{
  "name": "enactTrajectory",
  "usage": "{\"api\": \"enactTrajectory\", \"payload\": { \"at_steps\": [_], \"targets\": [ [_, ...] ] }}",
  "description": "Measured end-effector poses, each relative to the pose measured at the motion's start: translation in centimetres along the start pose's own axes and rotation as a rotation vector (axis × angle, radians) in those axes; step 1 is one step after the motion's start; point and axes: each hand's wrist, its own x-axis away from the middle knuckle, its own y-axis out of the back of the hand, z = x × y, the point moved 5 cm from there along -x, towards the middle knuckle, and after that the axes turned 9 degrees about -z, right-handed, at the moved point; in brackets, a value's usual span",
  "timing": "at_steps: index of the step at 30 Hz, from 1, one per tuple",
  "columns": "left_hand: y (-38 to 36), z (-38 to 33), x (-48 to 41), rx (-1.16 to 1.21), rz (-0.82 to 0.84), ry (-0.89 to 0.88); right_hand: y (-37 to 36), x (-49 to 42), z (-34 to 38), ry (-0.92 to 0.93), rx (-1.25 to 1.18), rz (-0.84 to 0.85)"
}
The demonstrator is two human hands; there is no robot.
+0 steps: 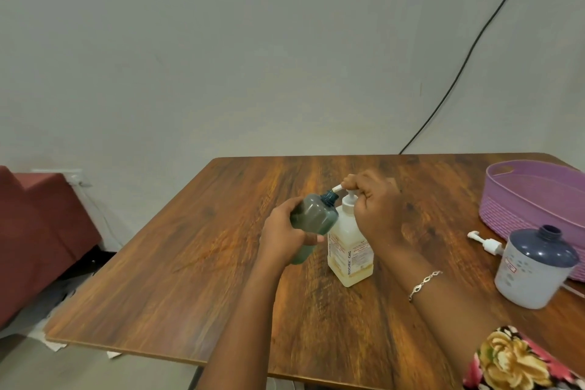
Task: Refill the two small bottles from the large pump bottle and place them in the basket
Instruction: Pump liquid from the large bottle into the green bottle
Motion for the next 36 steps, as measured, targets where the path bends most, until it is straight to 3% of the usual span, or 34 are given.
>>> {"api": "enactTrajectory", "payload": {
  "at_steps": [25,36],
  "targets": [
    [0.4,-0.8,0.3,0.039,0.021,-0.013,-0.1,-0.1,-0.3,-0.028,0.023,0.080],
    [-0.5,-0.6,0.2,0.029,0.026,-0.018,0.3,1.0,0.0,-0.004,0.021,0.039]
  ]
}}
